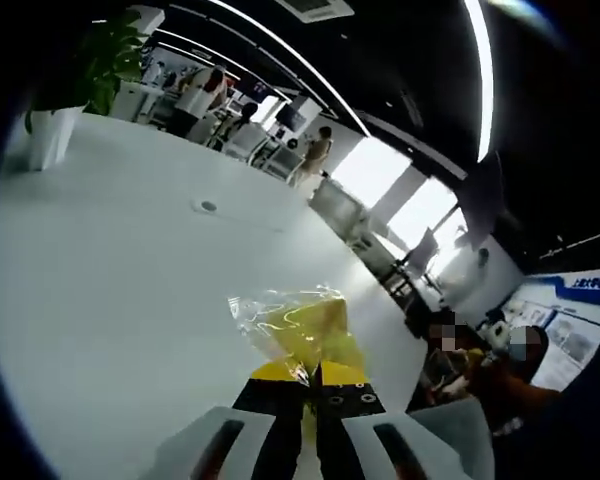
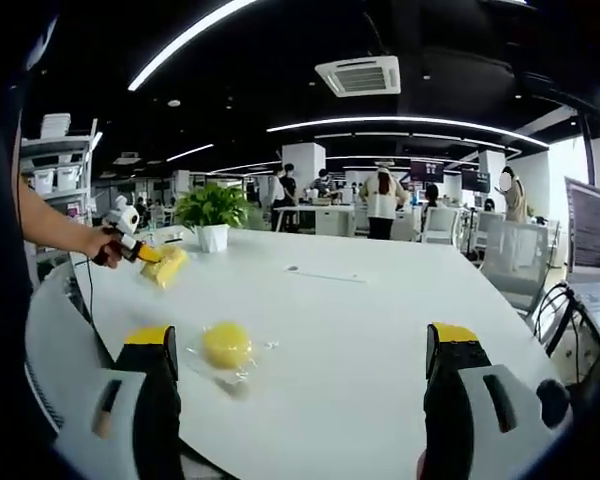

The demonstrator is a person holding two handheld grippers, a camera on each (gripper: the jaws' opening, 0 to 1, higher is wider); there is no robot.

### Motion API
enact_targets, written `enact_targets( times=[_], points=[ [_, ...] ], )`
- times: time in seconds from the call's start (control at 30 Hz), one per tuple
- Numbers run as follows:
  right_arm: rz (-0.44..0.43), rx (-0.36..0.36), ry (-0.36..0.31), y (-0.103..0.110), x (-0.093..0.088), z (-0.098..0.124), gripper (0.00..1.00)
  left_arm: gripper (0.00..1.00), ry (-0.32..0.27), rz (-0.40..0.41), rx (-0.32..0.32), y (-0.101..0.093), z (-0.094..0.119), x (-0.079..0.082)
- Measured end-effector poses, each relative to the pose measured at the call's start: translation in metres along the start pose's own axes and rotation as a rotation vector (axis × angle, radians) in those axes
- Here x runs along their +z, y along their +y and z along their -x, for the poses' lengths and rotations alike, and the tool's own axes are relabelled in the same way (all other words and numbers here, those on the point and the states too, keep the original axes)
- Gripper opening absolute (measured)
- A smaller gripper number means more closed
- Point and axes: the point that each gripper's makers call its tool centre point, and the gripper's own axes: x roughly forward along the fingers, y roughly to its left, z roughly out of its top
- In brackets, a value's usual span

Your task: Compare the silicone blocks by pressing each to a similar depth, holding the contact briefly, and releasing to observe deformation and rebound differences across the visible hardness samples.

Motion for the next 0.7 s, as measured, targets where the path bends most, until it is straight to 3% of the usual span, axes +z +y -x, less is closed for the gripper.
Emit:
enact_targets(
  times=[0.1, 0.3, 0.5, 0.7],
  points=[
    [-0.016, -0.004, 0.01, -0.003, -0.007, -0.001, 0.97, 0.01, 0.013, 0.007, 0.01, 0.008, -0.003, -0.008],
    [-0.04, 0.012, 0.026, 0.0, -0.021, -0.009, 0.97, 0.01, 0.087, 0.089, 0.039, 0.025, -0.009, -0.043],
    [-0.036, 0.027, 0.045, 0.001, -0.031, -0.014, 0.97, 0.01, 0.092, 0.183, 0.038, 0.038, -0.01, -0.054],
    [-0.04, 0.035, 0.021, -0.003, -0.027, -0.016, 0.97, 0.01, 0.128, 0.232, 0.06, 0.051, -0.009, -0.065]
  ],
)
